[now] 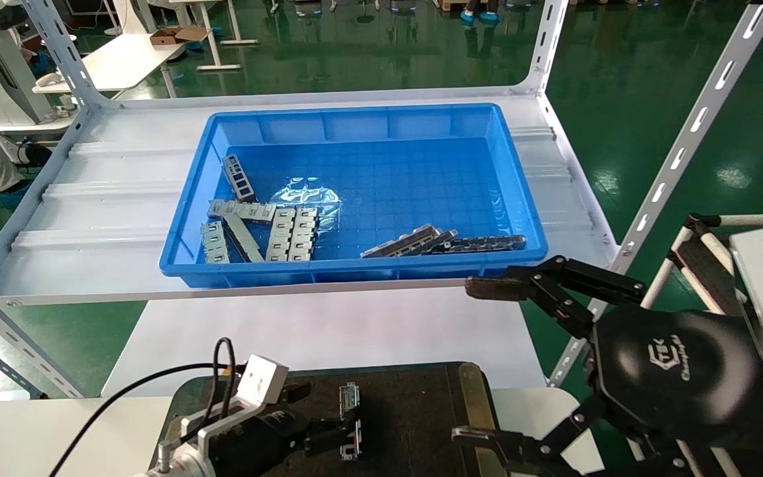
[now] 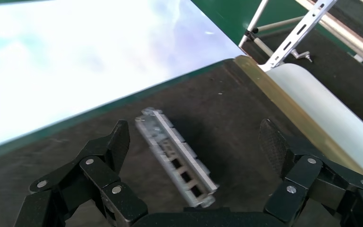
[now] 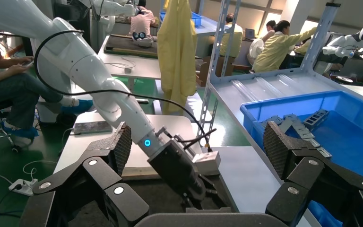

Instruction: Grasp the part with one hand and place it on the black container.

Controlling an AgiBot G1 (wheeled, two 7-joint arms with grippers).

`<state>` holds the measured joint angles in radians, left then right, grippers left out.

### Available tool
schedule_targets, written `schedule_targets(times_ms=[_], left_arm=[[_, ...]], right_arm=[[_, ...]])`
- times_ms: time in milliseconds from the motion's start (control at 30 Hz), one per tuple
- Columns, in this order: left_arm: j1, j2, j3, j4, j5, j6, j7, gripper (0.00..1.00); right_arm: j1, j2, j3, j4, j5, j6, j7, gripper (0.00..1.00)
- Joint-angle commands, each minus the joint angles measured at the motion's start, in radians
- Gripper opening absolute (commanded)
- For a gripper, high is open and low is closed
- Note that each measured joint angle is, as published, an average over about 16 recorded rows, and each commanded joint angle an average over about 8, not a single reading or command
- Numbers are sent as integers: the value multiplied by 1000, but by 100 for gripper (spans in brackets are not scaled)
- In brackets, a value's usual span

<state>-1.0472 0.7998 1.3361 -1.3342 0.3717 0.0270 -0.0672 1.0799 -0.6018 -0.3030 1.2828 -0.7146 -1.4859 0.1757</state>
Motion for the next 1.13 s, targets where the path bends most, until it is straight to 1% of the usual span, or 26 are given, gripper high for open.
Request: schedule_targets(times_ms=[33, 333, 533, 700, 900, 1133], left_arm=[[-4, -32, -4, 4, 8, 42, 6, 100], [-34, -145, -42, 33, 19, 311, 58, 100], [-33, -198, -80, 66, 14, 483, 124, 100], [-34, -231, -101, 93, 6, 597, 165, 100], [-44, -265, -115, 113, -1, 690, 189, 100], [-55, -285, -120, 111, 0, 720, 193, 100]], right_arm=[[0, 0, 0, 0, 0, 0, 0, 100], [0, 0, -1, 0, 0, 0, 0, 100], [0, 0, -1, 0, 1, 0, 0, 100], [0, 0, -1, 0, 1, 0, -1, 100], [0, 1, -1, 0, 1, 1, -1, 100], [0, 1, -2, 0, 1, 1, -1, 100]])
